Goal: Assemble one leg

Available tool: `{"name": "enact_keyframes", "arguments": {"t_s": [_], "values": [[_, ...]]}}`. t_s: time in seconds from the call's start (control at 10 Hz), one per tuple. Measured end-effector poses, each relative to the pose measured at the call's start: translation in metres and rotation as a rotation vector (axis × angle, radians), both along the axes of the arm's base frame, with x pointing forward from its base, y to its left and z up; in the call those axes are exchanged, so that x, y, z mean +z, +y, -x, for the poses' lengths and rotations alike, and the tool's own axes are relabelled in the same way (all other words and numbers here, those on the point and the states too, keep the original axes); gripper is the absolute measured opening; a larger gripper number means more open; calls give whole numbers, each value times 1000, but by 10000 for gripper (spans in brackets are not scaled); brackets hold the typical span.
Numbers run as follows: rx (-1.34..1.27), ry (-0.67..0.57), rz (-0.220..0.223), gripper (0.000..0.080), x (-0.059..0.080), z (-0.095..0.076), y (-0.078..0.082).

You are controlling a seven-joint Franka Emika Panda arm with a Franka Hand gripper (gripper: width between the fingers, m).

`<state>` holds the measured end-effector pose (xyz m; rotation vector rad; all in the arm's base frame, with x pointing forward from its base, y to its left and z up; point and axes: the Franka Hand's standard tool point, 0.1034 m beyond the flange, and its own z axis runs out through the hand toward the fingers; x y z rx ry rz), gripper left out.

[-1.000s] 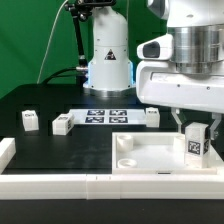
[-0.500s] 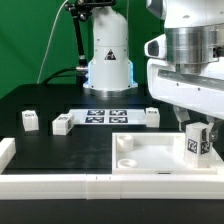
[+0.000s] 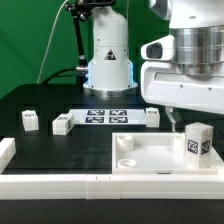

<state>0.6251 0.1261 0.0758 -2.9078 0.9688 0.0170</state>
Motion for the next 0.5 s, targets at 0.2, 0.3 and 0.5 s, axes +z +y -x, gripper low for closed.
{"name": "enact_keyframes", "arguments": {"t_s": [0.2,0.3,0.5], "values": [[222,-18,8,649,0,0,0],[301,-24,11,649,0,-1,0],[471,-34,25,649,0,0,0]]}}
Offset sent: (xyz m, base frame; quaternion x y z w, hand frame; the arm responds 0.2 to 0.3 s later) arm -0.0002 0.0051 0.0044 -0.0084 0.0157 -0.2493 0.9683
